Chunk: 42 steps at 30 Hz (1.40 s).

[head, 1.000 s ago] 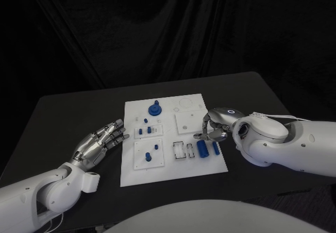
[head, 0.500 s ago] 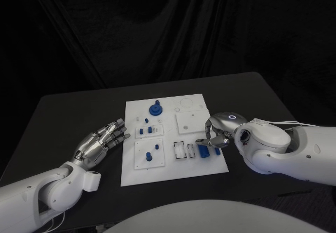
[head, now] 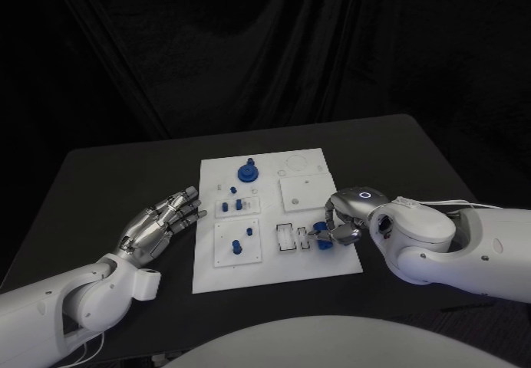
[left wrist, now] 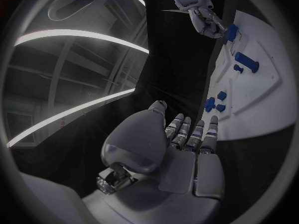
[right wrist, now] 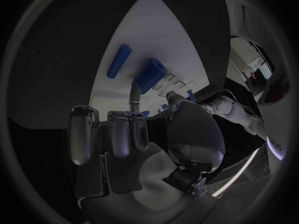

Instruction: Assemble the parts on the task board

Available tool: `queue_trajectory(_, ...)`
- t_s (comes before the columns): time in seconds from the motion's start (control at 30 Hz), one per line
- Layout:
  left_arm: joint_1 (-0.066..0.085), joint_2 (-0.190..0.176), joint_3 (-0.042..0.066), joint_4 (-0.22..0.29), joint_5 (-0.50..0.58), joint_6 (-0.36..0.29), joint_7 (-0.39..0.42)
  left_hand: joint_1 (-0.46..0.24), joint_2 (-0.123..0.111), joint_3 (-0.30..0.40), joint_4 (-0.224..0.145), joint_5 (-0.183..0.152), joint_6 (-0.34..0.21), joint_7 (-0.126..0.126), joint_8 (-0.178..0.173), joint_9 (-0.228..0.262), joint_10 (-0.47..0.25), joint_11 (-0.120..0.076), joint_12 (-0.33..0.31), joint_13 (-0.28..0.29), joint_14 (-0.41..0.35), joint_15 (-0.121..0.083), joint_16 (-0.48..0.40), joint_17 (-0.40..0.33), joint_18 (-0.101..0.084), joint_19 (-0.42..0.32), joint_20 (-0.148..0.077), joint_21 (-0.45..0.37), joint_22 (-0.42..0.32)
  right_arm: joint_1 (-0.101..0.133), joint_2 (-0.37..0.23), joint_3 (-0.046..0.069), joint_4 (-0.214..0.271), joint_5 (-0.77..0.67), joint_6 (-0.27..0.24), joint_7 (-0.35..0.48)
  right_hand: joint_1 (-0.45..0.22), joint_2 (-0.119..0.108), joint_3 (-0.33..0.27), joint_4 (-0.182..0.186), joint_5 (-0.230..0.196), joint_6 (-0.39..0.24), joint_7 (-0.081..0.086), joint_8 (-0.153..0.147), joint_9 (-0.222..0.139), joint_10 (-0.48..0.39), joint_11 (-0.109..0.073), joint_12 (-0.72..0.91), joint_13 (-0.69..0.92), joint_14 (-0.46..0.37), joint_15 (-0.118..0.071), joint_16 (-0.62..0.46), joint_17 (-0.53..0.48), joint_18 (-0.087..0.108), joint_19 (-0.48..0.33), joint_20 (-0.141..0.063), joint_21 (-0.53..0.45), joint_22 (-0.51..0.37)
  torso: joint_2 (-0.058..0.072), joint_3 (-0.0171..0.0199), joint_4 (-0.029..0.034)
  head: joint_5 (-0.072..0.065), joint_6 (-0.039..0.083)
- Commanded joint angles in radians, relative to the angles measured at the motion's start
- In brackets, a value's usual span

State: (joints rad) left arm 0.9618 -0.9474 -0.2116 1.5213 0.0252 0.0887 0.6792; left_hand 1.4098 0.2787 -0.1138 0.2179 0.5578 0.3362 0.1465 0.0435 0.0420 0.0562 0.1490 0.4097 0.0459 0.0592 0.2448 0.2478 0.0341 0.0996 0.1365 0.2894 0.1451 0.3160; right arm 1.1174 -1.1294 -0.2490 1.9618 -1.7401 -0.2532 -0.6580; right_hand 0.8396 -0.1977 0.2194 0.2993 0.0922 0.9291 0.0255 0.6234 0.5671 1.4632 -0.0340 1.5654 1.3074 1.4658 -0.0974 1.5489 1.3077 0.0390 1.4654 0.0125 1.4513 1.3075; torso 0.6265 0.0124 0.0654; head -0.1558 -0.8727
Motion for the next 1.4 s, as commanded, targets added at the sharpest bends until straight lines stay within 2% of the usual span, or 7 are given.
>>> queue_trajectory(0.03,-0.001,0.003,0.001,0.0,0.004,0.009,0.08,0.009,-0.003,0.008,0.001,0.004,0.004,0.013,0.005,0.001,0.002,0.003,0.007,0.001,-0.006,-0.003,0.004,0.001,0.004,0.004,0.002,-0.003,0.001,-0.005,0.005,0.0,-0.004,-0.015,0.043,-0.026,-0.008,-0.002,-0.003,0.001,-0.004,0.007,-0.001,-0.001,0.002,0.108,-0.007,0.005,0.263,0.094,-0.008,0.0,0.209,-0.009,0.061,-0.006,0.002,0.224,0.0,0.0001,0.0002,0.0,0.0)
queue_trajectory(0.37,-0.001,0.004,0.001,-0.001,0.004,0.01,0.075,0.01,-0.003,0.01,0.0,0.004,0.004,0.014,0.005,0.001,0.003,0.008,0.007,0.001,-0.006,-0.004,0.003,0.001,0.005,0.003,0.002,-0.003,0.0,-0.015,0.02,0.0,-0.021,-0.015,0.074,-0.029,0.008,0.033,0.032,-0.001,0.059,0.005,0.001,-0.022,0.011,0.108,-0.006,0.005,0.263,0.089,-0.008,-0.01,0.187,-0.005,0.053,-0.006,-0.014,0.219,0.0,0.0,0.0,0.004,0.0)
queue_trajectory(0.5,-0.001,0.005,0.001,-0.002,0.004,0.011,0.072,0.01,-0.003,0.01,0.0,0.004,0.004,0.014,0.005,0.001,0.003,0.008,0.007,0.001,-0.006,-0.004,0.003,0.001,0.005,0.003,0.002,-0.003,0.0,-0.022,0.027,0.0,-0.034,-0.015,0.081,-0.03,0.03,0.051,0.054,-0.003,0.131,0.005,0.002,-0.04,0.015,0.108,-0.005,0.005,0.263,0.087,-0.006,-0.016,0.174,-0.003,0.049,-0.005,-0.021,0.216,0.0,0.0,0.0001,0.005,0.0)
queue_trajectory(0.8,-0.001,0.005,0.001,-0.003,0.004,0.012,0.065,0.01,-0.004,0.011,0.0,0.004,0.006,0.017,0.005,0.001,0.003,0.01,0.01,0.001,-0.006,-0.005,0.004,0.001,0.005,0.003,0.002,-0.003,-0.001,-0.032,0.042,0.0,-0.059,-0.014,0.082,-0.031,0.075,0.07,0.089,-0.006,0.217,0.006,0.002,-0.06,0.024,0.108,-0.005,0.005,0.263,0.084,-0.006,-0.023,0.159,-0.001,0.045,-0.004,-0.03,0.213,0.0,0.0,0.0001,0.009,0.0)
queue_trajectory(1.2,-0.001,0.008,0.001,-0.004,0.004,0.019,0.057,0.004,-0.007,0.012,0.007,-0.003,0.015,0.027,0.007,0.002,0.005,0.017,0.014,0.001,-0.006,-0.005,0.006,0.001,0.006,0.004,0.003,-0.004,-0.001,-0.036,0.061,0.0,-0.086,0.032,0.047,-0.026,0.151,0.052,0.119,-0.009,0.359,-0.002,0.005,-0.079,0.042,0.108,-0.003,0.005,0.263,0.083,-0.004,-0.028,0.151,0.0,0.044,-0.002,-0.034,0.212,0.0,0.0,0.0001,0.01,0.0)
queue_trajectory(1.33,-0.001,0.008,0.001,-0.005,0.004,0.021,0.055,0.004,-0.007,0.013,0.008,-0.003,0.018,0.029,0.008,0.002,0.006,0.018,0.014,0.001,-0.006,-0.006,0.007,0.001,0.006,0.004,0.003,-0.003,-0.001,-0.037,0.064,0.001,-0.088,0.06,0.018,-0.016,0.24,0.021,0.139,-0.04,0.48,0.002,-0.003,-0.063,0.065,0.108,-0.01,0.005,0.263,0.085,-0.01,-0.023,0.161,-0.002,0.048,-0.006,-0.024,0.215,0.0,0.0001,0.0002,0.012,0.0)
queue_trajectory(1.4,-0.001,0.008,0.001,-0.005,0.004,0.021,0.055,0.004,-0.007,0.013,0.008,-0.003,0.018,0.029,0.008,0.002,0.006,0.018,0.014,0.001,-0.006,-0.006,0.007,0.001,0.006,0.004,0.003,-0.003,-0.001,-0.037,0.064,0.001,-0.087,0.088,-0.003,-0.007,0.267,0.015,0.145,-0.052,0.507,0.003,-0.007,-0.057,0.073,0.108,-0.012,0.005,0.263,0.086,-0.013,-0.021,0.166,-0.003,0.049,-0.009,-0.021,0.216,0.0,0.0001,0.0,0.012,0.0)
